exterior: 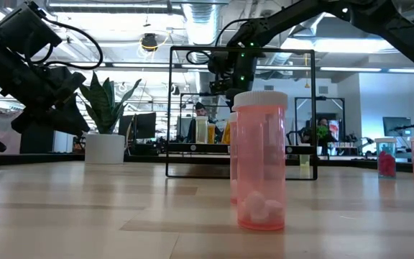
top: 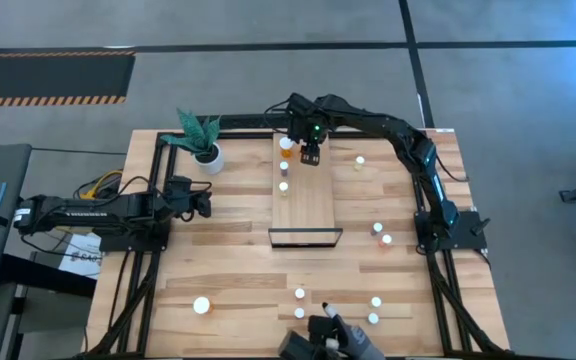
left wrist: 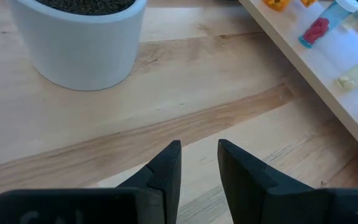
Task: Pick and place medicine bottles onto shelf by color
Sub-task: Put the top orange pill bottle on the shelf aligned with the other orange pill bottle
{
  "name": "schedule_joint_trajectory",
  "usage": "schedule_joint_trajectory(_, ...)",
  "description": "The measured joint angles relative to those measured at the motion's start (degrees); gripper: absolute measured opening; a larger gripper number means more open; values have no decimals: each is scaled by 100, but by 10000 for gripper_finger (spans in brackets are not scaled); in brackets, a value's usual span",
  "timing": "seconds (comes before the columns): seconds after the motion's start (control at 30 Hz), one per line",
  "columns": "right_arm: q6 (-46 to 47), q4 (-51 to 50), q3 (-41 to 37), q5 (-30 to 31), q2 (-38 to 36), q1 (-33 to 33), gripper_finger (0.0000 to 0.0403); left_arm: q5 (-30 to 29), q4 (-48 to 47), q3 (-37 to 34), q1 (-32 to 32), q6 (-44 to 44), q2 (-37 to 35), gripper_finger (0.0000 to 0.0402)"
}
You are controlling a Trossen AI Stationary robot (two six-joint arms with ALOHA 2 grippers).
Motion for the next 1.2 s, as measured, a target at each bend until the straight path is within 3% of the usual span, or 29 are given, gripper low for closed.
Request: schedule_joint_trajectory(1.2,-207,241,-160,-17,-9,0,231,-2,0,0,0,0,1,91)
